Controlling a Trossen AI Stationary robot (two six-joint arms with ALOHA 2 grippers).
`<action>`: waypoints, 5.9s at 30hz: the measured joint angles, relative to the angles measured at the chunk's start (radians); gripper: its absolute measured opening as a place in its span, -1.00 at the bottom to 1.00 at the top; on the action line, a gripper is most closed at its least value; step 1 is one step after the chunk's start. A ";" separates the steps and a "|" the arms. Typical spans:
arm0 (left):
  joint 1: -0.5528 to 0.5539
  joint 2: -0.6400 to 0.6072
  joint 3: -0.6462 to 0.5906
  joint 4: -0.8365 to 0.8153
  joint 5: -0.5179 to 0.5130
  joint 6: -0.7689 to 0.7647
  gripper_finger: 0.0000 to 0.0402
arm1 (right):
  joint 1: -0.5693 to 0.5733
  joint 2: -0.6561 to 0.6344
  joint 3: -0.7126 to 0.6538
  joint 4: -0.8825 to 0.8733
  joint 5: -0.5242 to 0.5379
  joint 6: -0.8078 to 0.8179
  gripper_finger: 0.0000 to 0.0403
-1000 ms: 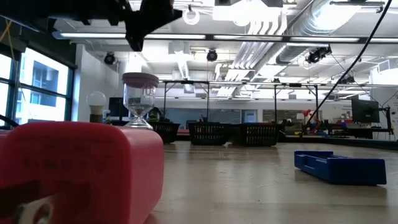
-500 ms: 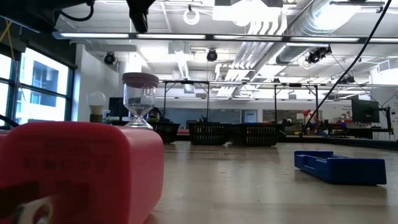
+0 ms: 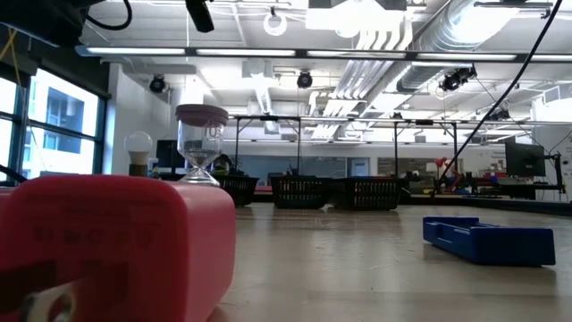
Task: Pick & Place Office items
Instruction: Put the red and black hourglass into the left black bin, then put the blue digital timer into the middle black bin
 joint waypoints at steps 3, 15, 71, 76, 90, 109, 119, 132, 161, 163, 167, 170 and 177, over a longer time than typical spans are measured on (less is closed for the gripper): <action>0.000 0.000 0.000 0.005 0.001 -0.032 0.18 | 0.000 0.000 0.000 -0.007 0.004 -0.003 -0.21; -0.003 -0.004 0.000 0.051 0.062 -0.051 0.12 | 0.000 -0.001 -0.003 -0.042 0.056 -0.012 -0.08; 0.739 0.220 0.901 -2.355 0.041 0.212 0.14 | 0.204 -0.001 -0.001 -0.643 0.602 0.285 -0.12; 0.773 0.280 0.955 -2.425 0.039 0.212 0.14 | 0.202 -0.001 -0.001 -0.658 0.576 0.303 -0.12; 0.780 0.380 0.959 -2.454 0.013 0.198 0.14 | 0.202 -0.001 -0.001 -0.659 0.531 0.314 -0.12; 0.764 0.479 0.959 -2.449 -0.004 0.185 0.14 | 0.203 -0.001 -0.001 -0.667 0.526 0.314 -0.12; 0.756 0.478 0.959 -2.443 -0.001 0.190 0.14 | 0.203 -0.001 -0.001 -0.674 0.525 0.314 -0.12; 0.739 0.476 0.958 -2.375 0.003 0.278 0.15 | 0.203 -0.001 -0.001 -0.675 0.499 0.314 -0.12; 0.737 0.475 0.965 -2.357 0.026 0.296 0.60 | 0.203 -0.001 -0.001 -0.686 0.499 0.329 -0.12; 0.734 0.469 0.974 -2.357 0.026 0.315 0.60 | 0.203 -0.001 -0.001 -0.692 0.499 0.329 -0.12; 0.730 0.439 0.989 -2.351 0.018 0.316 0.60 | 0.203 -0.001 -0.001 -0.697 0.499 0.329 -0.12; 0.726 0.408 1.003 -2.351 0.017 0.315 0.60 | 0.202 -0.001 0.000 -0.704 0.499 0.329 -0.12; 0.684 0.283 1.004 -2.485 0.022 0.259 0.60 | 0.210 -0.001 -0.001 -0.714 0.500 0.329 -0.12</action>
